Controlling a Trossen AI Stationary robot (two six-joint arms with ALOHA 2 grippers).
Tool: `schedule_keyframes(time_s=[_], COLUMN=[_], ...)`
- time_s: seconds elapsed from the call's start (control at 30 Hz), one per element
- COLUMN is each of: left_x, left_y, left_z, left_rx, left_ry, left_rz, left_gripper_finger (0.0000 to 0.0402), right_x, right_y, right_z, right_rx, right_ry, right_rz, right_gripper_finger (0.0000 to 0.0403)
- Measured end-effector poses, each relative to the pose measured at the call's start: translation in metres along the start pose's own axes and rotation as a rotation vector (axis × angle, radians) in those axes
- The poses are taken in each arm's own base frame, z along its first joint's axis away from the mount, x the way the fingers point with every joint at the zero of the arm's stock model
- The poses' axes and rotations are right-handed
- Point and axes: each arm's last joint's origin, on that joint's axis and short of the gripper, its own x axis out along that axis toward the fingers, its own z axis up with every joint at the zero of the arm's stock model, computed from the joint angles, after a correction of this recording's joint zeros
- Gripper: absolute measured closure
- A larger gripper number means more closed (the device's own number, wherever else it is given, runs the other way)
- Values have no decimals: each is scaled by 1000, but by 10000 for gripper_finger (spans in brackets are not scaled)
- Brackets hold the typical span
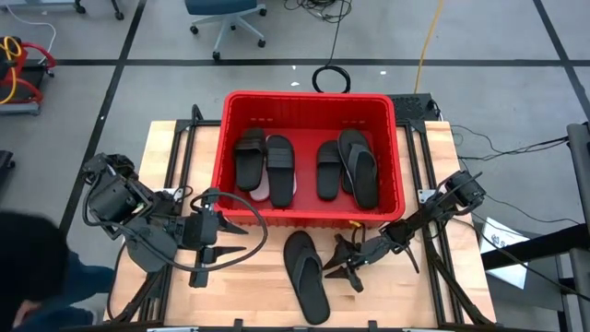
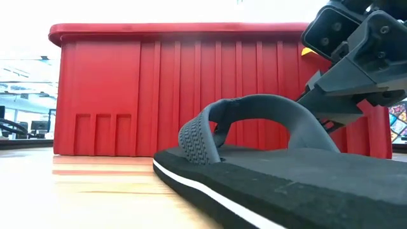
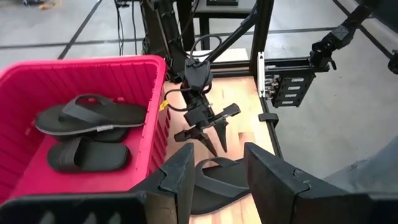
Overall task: Pick and place slides into bin
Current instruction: Put the slipper into the bin
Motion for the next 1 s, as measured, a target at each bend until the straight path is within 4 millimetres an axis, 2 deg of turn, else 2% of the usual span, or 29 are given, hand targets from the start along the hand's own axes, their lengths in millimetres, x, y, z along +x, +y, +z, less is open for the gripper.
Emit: schedule_keyframes(time_s=[0.13,0.4,0.6,0.7,1.0], left_x=[6,30,40,42,43], left_y=[-2,-18,-23,-24,-23], left_z=[-6,-31,-43,-44,-44], left_rx=[-51,-57,-102,-102,-102], left_ry=[29,105,149,157,156], left_rz=[12,28,26,22,26], left_gripper_finger=[263,263,263,263,263], right_x=[0,0,-1,-1,0], right_y=[0,-1,2,2,-3], right_z=[0,0,13,16,7], right_rx=[0,-20,26,24,-9], right_ry=[-1,-9,-180,-212,-126], right_rz=[0,-30,-62,-69,-119], right_gripper_finger=[287,287,287,287,287])
